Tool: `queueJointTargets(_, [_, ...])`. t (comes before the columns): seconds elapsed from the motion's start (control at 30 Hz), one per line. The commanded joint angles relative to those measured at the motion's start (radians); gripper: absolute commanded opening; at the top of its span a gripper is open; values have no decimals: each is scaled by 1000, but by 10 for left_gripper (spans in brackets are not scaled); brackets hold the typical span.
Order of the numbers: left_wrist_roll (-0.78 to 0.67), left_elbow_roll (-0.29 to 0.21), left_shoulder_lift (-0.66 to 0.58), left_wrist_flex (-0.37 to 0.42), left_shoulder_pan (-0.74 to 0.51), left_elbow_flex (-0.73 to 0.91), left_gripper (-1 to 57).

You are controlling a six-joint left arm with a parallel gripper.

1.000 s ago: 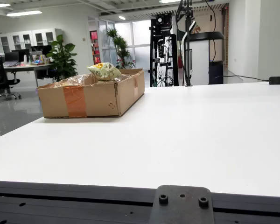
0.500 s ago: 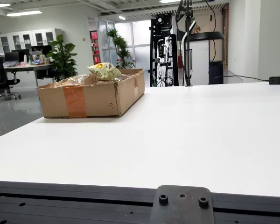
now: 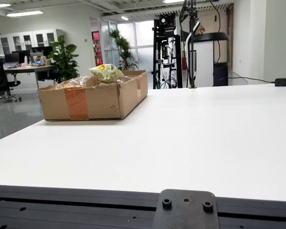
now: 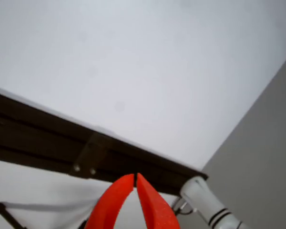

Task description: Grasp a snack and put it in the bin.

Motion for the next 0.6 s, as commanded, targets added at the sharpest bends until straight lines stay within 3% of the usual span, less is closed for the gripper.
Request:
queueJointTargets(0.03, [7, 1, 1, 10, 8, -2, 0])
queueJointTargets(0.6, [-8, 1, 1, 13, 38, -2, 3])
